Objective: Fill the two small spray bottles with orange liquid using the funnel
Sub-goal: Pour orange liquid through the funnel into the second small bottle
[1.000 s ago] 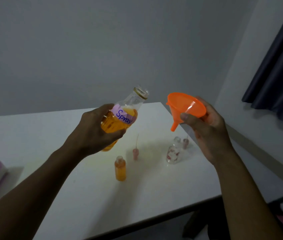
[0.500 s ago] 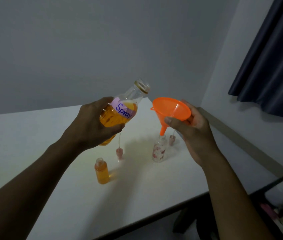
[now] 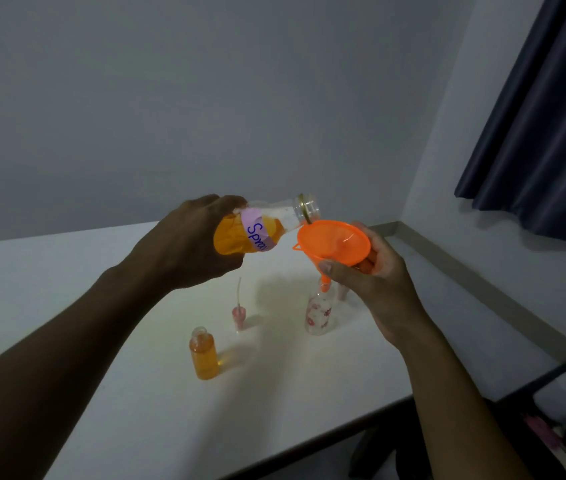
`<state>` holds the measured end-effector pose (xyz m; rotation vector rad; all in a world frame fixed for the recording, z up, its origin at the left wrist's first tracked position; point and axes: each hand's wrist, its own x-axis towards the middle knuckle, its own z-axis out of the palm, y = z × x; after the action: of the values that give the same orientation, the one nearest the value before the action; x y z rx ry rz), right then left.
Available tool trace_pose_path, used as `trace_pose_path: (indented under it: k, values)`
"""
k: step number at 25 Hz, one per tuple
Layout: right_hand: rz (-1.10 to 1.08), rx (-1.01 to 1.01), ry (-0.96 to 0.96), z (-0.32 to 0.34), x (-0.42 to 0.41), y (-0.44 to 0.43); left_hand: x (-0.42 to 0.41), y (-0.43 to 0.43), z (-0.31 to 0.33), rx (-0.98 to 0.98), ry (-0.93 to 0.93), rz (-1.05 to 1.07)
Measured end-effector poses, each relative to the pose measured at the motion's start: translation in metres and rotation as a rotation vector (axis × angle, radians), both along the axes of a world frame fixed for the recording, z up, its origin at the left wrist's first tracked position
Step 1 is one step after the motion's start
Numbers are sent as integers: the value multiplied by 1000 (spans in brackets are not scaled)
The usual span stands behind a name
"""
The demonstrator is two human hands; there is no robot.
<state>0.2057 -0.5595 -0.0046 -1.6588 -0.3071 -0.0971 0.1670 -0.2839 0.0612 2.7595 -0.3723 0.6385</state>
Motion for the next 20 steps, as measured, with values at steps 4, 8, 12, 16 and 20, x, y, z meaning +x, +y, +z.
trace_pose_path:
  k: [4, 8, 12, 16, 20]
  values:
    - [-2, -19, -4, -2, 2, -1, 4, -1, 14, 77, 9, 14]
    - [8, -13, -7, 0, 2, 0, 7, 0, 17, 132, 32, 2]
    - [10, 0, -8, 0, 1, 0, 6, 0, 16, 150, 29, -1]
    - [20, 17, -12, 2, 1, 0, 8, -1, 17, 168, 35, 3]
    - [24, 26, -15, 3, 1, -1, 8, -2, 20, 189, 22, 3]
